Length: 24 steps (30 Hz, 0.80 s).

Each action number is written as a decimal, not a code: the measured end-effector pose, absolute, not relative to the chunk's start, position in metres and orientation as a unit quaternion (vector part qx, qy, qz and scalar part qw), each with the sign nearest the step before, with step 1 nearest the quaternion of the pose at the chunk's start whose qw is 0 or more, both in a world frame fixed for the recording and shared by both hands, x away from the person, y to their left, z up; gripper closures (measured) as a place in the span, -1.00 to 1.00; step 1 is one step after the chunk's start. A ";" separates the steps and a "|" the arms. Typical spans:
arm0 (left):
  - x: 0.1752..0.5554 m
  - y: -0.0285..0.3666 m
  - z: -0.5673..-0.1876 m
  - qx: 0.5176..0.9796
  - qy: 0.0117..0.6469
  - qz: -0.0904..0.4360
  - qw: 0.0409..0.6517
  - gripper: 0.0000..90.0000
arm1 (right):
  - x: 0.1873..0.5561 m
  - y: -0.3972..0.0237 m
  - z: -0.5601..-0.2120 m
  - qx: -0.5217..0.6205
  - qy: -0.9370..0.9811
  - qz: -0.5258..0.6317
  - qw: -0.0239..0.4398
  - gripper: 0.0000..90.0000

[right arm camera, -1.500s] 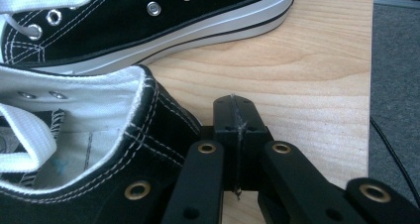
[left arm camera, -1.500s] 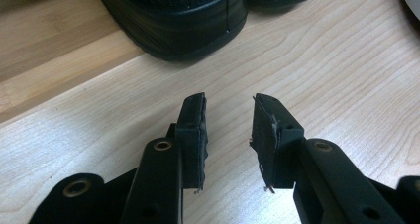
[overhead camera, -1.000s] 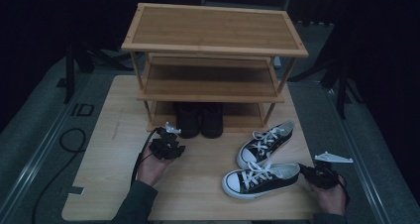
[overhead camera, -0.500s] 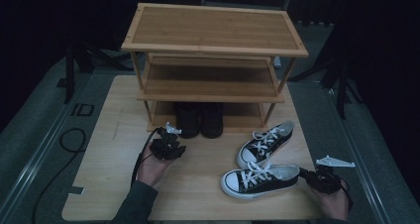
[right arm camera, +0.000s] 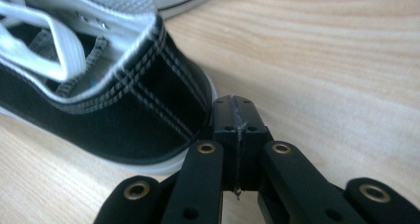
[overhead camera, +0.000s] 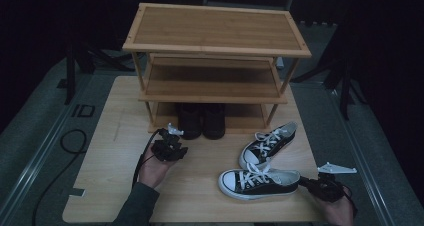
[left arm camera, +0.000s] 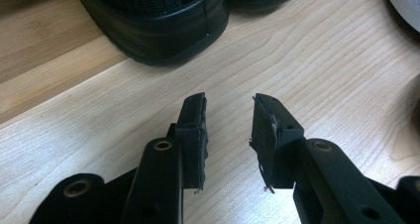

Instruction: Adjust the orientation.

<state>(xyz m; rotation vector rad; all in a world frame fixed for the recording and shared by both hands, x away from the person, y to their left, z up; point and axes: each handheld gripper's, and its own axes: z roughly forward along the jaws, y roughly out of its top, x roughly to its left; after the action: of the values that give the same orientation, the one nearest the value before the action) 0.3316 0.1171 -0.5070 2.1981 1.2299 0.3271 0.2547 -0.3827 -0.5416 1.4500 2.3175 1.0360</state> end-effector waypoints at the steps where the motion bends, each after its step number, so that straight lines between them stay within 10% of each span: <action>1: 0.332 0.117 -0.507 0.826 0.463 0.123 0.296 0.48 | 0.254 -0.383 -0.541 0.494 0.788 0.352 0.108 1.00; 24: 0.332 0.112 -0.509 0.828 0.460 0.121 0.296 0.49 | 0.244 -0.360 -0.542 0.433 0.822 0.363 0.064 1.00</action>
<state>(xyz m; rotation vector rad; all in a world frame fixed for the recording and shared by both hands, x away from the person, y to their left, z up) 0.3320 0.1124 -0.5088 2.2030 1.2228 0.3218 0.2443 -0.3596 -0.5415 1.3087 2.4842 1.0962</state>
